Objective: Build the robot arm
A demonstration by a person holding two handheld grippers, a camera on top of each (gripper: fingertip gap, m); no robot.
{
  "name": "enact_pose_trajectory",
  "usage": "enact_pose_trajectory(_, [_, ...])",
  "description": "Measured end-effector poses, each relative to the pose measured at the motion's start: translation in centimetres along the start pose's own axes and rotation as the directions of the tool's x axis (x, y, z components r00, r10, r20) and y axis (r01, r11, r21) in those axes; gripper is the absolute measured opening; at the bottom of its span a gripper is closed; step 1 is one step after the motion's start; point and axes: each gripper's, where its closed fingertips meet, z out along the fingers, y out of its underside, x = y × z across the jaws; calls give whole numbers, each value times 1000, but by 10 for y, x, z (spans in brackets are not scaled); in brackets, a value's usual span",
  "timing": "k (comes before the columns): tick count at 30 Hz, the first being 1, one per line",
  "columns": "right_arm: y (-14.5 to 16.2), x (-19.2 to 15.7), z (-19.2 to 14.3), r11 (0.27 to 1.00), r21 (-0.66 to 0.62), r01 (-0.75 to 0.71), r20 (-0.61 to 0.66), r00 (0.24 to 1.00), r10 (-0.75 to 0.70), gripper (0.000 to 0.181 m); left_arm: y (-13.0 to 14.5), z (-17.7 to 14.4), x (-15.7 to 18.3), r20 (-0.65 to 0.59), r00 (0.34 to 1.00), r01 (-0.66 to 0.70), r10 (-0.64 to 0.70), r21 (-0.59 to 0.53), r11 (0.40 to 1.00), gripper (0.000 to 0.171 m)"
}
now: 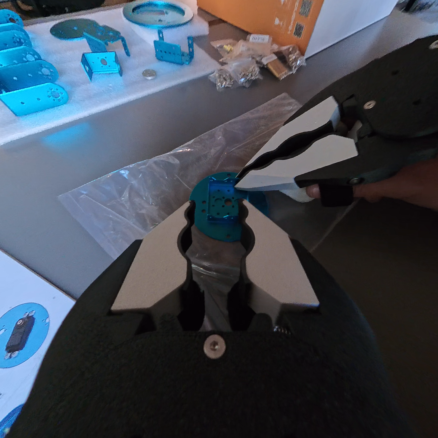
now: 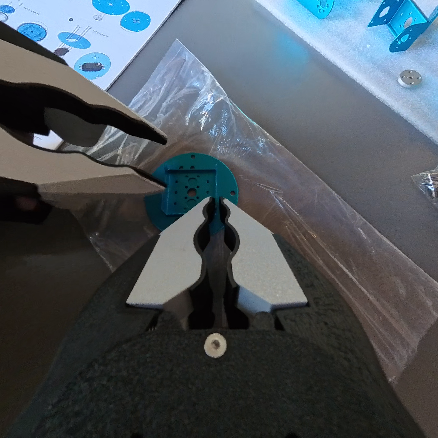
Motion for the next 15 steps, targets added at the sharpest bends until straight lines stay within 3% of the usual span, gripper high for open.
enact_pose_trajectory(4, [-4, 1, -5, 1000, 25, 2, -3, 1000, -2, 4, -4, -13, 9, -47, 998, 52, -49, 46, 998, 24])
enact_pose_trajectory(9, [-5, 0, -9, 999, 32, -23, 32, 999, 22, 4, 22, -13, -1, 68, 997, 39, -34, -79, 996, 8])
enact_pose_trajectory(15, [1, -4, -6, 999, 7, -34, 64, 997, 33, 4, 25, -3, 5, 61, 998, 18, -9, -151, 988, 5])
